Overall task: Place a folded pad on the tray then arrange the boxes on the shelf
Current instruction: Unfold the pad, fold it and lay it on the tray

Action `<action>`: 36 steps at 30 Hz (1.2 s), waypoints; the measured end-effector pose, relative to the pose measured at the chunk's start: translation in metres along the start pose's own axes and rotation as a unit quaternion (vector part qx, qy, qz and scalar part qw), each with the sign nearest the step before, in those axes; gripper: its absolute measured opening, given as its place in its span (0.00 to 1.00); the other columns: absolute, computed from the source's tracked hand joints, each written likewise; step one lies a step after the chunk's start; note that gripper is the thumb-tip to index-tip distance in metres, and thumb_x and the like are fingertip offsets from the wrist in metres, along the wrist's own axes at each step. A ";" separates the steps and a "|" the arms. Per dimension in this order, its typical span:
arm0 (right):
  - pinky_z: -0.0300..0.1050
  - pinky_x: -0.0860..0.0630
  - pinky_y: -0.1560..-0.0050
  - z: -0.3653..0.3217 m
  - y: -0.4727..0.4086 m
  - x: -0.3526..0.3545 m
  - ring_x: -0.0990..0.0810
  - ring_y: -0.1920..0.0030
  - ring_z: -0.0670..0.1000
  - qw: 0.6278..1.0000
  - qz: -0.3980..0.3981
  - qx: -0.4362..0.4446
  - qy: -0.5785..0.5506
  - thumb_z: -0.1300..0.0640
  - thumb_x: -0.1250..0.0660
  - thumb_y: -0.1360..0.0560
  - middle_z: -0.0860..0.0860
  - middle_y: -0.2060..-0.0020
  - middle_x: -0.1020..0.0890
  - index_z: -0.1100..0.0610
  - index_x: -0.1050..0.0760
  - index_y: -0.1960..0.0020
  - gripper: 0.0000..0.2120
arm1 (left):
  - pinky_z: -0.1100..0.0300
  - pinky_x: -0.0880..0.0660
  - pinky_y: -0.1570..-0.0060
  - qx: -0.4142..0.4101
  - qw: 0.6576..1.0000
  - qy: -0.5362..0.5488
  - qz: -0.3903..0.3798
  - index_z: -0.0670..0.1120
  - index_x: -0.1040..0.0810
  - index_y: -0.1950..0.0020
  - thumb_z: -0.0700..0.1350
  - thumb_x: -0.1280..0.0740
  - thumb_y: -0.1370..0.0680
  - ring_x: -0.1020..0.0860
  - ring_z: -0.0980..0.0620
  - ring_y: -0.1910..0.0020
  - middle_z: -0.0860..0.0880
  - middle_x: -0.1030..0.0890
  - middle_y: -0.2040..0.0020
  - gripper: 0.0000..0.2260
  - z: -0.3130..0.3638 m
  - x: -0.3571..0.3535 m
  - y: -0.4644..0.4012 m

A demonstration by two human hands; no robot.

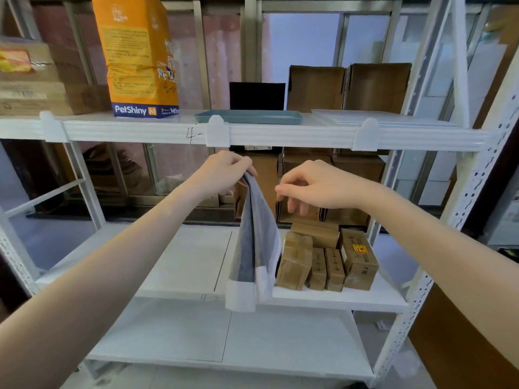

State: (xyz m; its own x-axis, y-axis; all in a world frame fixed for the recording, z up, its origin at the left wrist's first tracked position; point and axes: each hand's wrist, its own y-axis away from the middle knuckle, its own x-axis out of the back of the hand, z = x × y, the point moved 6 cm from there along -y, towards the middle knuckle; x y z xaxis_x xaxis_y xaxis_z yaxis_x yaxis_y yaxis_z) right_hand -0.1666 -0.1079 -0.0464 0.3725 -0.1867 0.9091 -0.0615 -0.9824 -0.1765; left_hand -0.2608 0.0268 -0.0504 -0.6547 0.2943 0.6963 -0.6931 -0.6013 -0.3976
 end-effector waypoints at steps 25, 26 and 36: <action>0.46 0.29 0.38 0.046 -0.005 -0.048 0.27 0.40 0.45 0.988 -0.092 -0.061 -0.106 0.40 0.29 0.35 0.43 0.37 0.27 0.48 0.38 0.31 0.36 | 0.71 0.26 0.50 -0.145 0.983 0.072 0.087 0.49 0.21 0.47 0.35 0.29 0.28 0.25 0.69 0.57 0.47 0.21 0.50 0.13 0.022 0.070 0.022; 0.44 0.28 0.41 0.043 -0.008 -0.048 0.26 0.42 0.45 0.991 -0.064 -0.055 -0.105 0.40 0.29 0.34 0.43 0.39 0.27 0.48 0.37 0.32 0.34 | 0.71 0.26 0.50 -0.144 0.983 0.071 0.091 0.48 0.21 0.47 0.35 0.29 0.28 0.25 0.69 0.57 0.47 0.21 0.50 0.13 0.022 0.072 0.022; 0.38 0.25 0.60 0.043 -0.023 -0.022 0.21 0.57 0.41 0.993 0.094 -0.034 -0.068 0.54 0.30 0.29 0.44 0.58 0.18 0.51 0.21 0.52 0.06 | 0.71 0.26 0.59 -0.098 0.992 0.008 0.075 0.49 0.22 0.47 0.37 0.28 0.28 0.23 0.61 0.63 0.54 0.23 0.56 0.13 0.000 0.088 0.019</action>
State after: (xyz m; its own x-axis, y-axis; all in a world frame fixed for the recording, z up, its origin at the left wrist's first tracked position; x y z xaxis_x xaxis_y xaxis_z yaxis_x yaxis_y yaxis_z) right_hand -0.1336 -0.0813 -0.0787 0.4704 -0.3685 0.8018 -0.2025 -0.9295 -0.3084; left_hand -0.3319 0.0410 0.0035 -0.7589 0.2246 0.6113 -0.6315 -0.4832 -0.6064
